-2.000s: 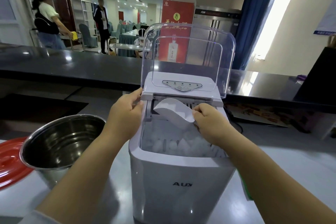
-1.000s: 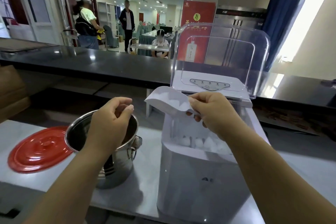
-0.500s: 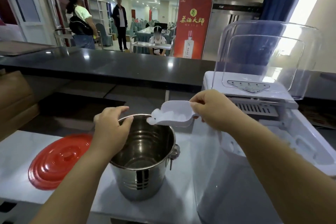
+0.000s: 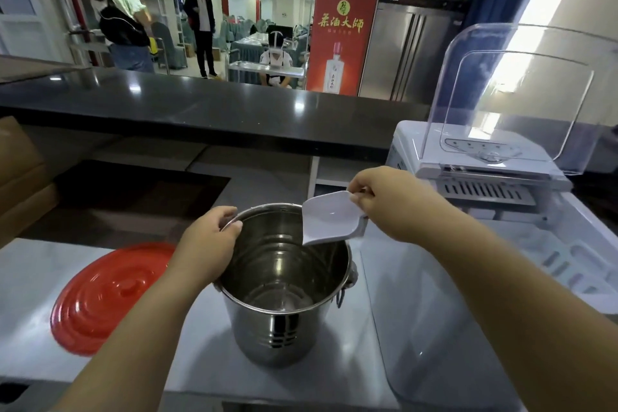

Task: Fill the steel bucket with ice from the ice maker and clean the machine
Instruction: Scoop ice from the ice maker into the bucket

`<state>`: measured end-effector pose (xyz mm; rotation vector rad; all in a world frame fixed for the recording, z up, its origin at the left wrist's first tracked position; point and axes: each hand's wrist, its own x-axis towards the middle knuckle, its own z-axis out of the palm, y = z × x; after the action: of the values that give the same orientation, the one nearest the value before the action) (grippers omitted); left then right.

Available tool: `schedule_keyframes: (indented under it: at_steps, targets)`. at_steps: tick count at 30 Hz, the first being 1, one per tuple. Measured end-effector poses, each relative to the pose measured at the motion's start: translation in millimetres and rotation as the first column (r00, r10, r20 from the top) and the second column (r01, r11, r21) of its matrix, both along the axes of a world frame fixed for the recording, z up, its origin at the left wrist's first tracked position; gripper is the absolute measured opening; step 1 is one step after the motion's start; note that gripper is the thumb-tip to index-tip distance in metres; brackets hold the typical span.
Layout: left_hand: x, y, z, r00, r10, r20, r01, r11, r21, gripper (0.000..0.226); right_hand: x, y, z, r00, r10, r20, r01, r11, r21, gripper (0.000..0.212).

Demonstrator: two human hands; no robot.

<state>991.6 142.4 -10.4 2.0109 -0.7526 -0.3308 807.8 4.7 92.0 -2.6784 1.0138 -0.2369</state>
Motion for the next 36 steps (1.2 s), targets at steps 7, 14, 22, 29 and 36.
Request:
schedule_keyframes:
  at_steps: [7,14,22,29,36]
  targets:
    - [3,5,0,0.995,-0.065,-0.071,0.065,0.998,-0.007,0.039,0,4,-3,1.0,-0.003,0.03,0.003,1.0,0.018,0.023]
    - [2,5,-4,0.99,-0.044,-0.136,0.035,0.997,-0.072,0.047,-6,4,-2,0.997,-0.01,0.072,0.009,1.0,0.021,0.023]
    - [-21,-7,-4,0.992,-0.07,-0.108,0.057,0.991,-0.121,0.049,-21,-2,5,0.99,-0.018,0.14,0.017,1.0,0.008,0.022]
    - [-40,-19,-5,0.997,-0.065,-0.041,0.061,0.993,-0.1,0.045,-33,-11,9,0.986,-0.009,0.168,0.009,1.0,0.001,0.022]
    - [-46,-18,-2,0.996,-0.008,0.085,0.006,1.0,0.029,0.036,-44,-18,8,0.971,0.023,0.24,-0.024,1.0,0.002,0.021]
